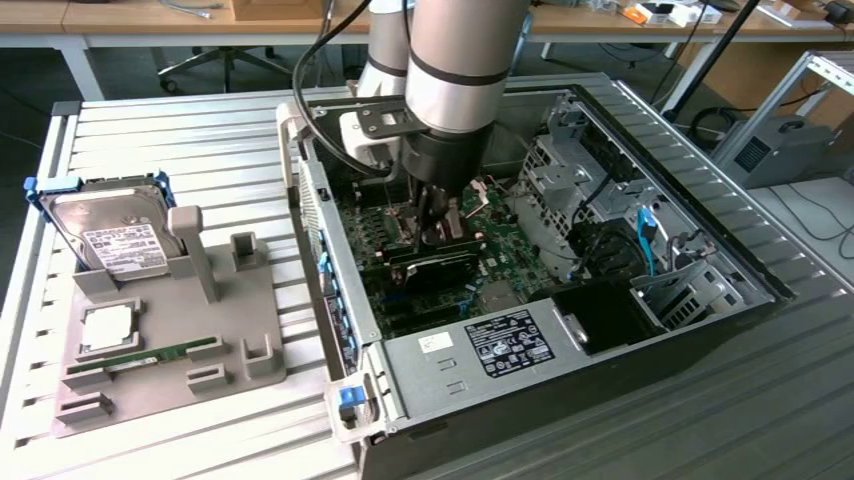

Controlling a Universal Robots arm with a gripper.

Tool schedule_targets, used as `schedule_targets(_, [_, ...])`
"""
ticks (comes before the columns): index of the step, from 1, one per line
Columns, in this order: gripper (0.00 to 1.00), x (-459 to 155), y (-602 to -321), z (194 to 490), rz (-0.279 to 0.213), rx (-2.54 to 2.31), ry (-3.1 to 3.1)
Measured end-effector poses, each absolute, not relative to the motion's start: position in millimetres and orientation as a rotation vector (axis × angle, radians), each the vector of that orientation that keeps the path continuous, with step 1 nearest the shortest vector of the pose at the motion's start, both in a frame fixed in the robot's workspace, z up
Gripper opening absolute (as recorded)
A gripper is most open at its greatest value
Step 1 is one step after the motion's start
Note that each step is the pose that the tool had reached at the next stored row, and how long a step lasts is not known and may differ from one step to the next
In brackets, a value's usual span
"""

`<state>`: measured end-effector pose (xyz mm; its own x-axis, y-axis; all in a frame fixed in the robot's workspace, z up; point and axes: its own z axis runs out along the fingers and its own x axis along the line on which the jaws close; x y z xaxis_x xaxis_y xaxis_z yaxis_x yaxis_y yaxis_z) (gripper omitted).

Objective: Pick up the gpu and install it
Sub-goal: 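Press down on the gpu until it lock into place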

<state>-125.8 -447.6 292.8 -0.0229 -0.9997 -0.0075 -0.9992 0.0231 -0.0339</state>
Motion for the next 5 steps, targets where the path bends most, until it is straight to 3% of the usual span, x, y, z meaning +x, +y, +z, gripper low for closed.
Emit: schedule_targets(5, [0.11, -125.7, -447.6, 293.0, -0.030, -2.176, 2.226])
